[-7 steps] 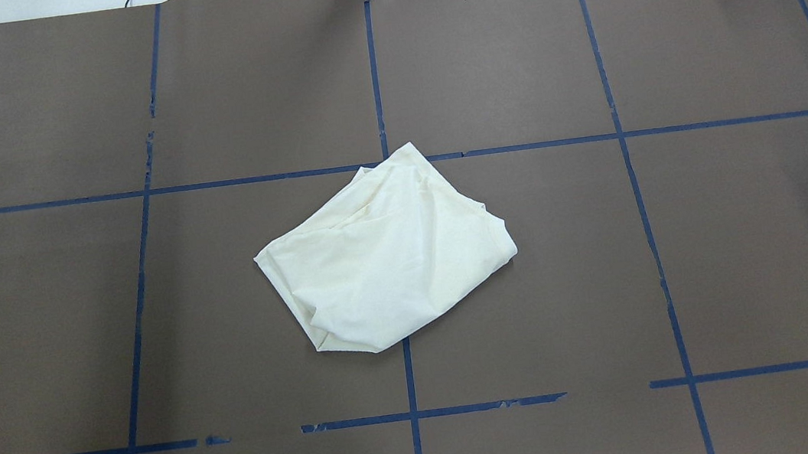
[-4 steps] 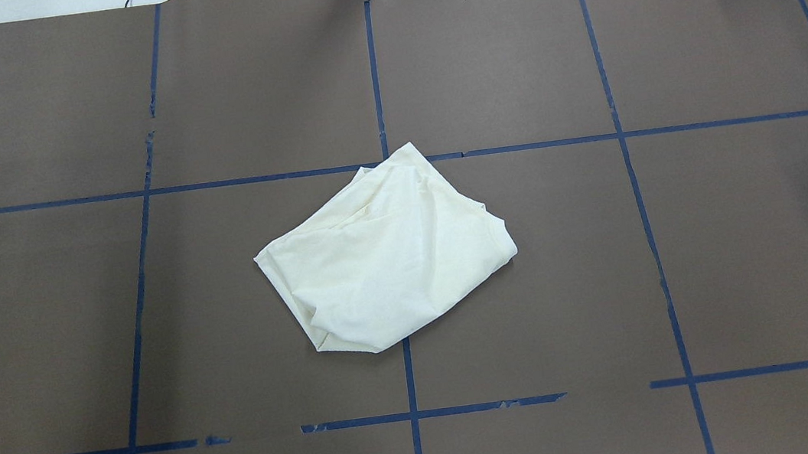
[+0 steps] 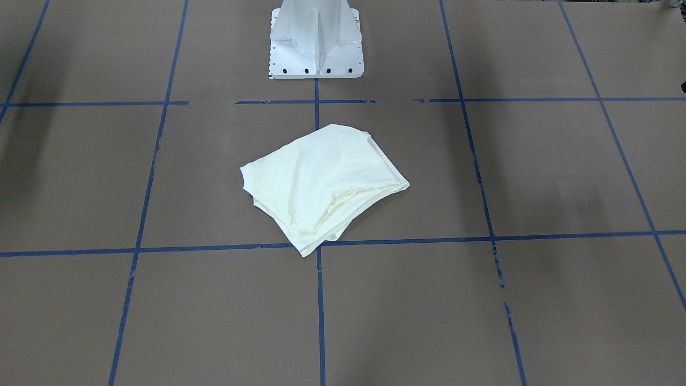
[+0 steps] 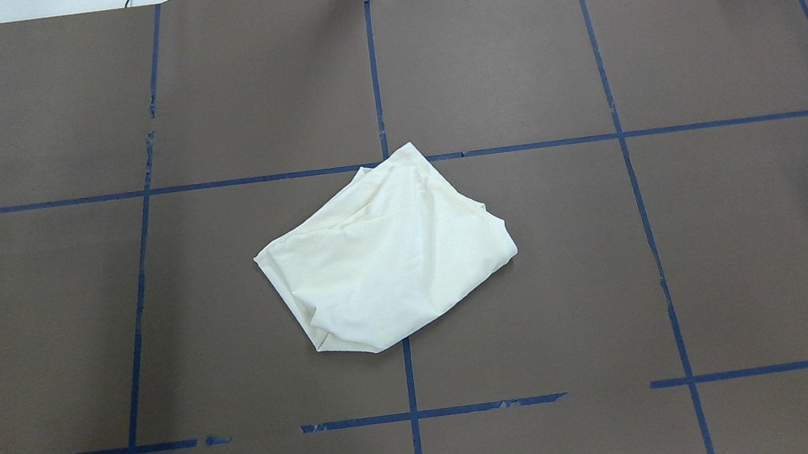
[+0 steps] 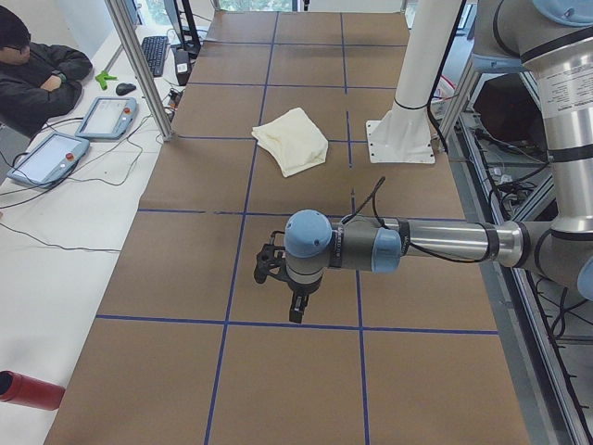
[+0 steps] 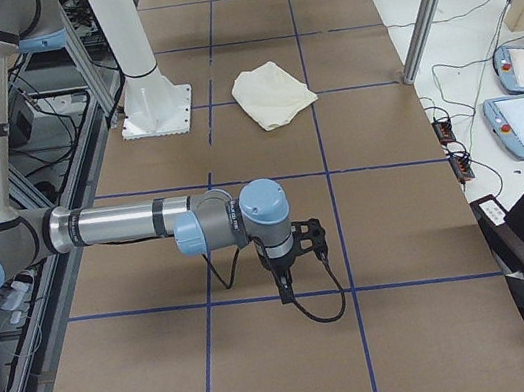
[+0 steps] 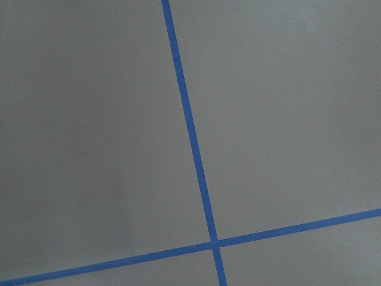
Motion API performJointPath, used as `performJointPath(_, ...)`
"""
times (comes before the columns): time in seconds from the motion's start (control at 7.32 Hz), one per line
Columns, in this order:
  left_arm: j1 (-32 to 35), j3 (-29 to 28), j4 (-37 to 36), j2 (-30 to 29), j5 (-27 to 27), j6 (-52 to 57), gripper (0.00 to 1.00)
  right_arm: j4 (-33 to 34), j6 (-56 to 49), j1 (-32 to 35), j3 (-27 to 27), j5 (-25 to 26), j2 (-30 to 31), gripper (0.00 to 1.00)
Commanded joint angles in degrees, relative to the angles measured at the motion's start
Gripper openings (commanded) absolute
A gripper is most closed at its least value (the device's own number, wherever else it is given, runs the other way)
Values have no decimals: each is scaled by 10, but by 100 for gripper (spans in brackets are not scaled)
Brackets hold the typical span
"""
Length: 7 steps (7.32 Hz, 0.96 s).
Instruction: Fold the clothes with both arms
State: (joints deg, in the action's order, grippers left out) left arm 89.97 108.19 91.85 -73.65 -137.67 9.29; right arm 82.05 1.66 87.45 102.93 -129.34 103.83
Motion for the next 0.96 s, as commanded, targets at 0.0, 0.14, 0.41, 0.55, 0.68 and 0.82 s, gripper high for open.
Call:
performJointPath(0.0, 0, 0, 0, 0, 0, 0, 100, 0, 0, 1, 0, 0, 3, 100)
performJointPath(0.14, 0, 2, 0, -1, 0, 0, 100, 0, 0, 0, 0, 0, 3, 100)
performJointPath(0.41, 0, 11, 0, 0, 0, 0, 100, 0, 0, 0, -1, 0, 4, 100)
performJointPath(0.55, 0, 14, 0, 0, 0, 0, 100, 0, 0, 0, -1, 0, 4, 100)
performJointPath(0.68, 0, 15, 0, -1, 0, -1, 100, 0, 0, 0, -1, 0, 4, 100)
performJointPath(0.82, 0, 17, 0, 0, 1, 0, 100, 0, 0, 0, -1, 0, 4, 100)
